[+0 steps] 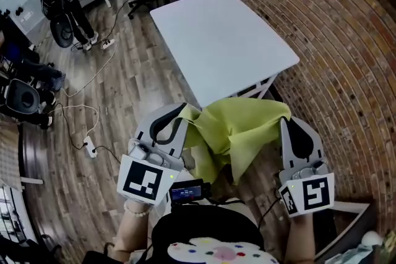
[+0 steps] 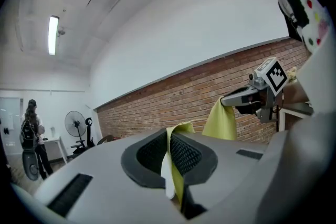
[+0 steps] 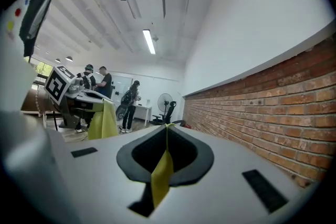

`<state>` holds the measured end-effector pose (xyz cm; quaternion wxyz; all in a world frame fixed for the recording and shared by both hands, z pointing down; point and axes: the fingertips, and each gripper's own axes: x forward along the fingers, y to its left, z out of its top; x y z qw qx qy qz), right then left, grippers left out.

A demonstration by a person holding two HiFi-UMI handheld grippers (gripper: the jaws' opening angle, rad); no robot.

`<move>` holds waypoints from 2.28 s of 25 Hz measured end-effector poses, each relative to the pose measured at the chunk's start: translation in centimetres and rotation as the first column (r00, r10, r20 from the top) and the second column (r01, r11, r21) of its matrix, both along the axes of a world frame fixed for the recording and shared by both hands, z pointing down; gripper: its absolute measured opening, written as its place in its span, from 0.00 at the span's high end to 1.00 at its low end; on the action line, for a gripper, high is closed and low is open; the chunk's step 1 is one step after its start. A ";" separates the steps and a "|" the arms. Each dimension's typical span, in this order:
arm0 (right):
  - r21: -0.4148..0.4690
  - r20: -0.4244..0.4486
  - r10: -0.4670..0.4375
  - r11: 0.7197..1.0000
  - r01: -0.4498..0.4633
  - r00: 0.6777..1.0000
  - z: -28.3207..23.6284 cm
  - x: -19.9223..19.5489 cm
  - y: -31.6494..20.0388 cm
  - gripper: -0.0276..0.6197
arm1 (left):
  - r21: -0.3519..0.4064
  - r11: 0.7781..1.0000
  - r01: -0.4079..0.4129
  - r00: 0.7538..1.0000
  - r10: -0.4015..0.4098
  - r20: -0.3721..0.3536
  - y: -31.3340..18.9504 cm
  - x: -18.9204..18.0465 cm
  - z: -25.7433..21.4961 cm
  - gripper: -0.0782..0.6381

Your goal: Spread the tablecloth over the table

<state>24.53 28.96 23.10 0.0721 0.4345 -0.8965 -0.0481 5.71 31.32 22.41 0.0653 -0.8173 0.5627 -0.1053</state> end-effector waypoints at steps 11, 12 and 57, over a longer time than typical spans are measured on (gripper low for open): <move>-0.010 -0.084 0.246 0.969 -0.248 0.966 0.2 0.6 -6.9 0.91 | -0.003 1.000 0.016 0.999 -0.016 0.034 -7.3 -10.3 -1.2 0.87; -0.009 -0.098 0.266 0.963 -0.268 0.959 0.3 1.3 -7.6 0.91 | 0.002 1.000 0.030 0.999 -0.030 0.045 -7.9 -11.2 -1.3 0.87; -0.009 -0.439 0.726 0.586 -0.810 0.530 4.0 16.9 -27.0 0.91 | -0.121 0.978 0.169 0.951 -0.129 0.282 -33.8 -35.6 5.4 0.87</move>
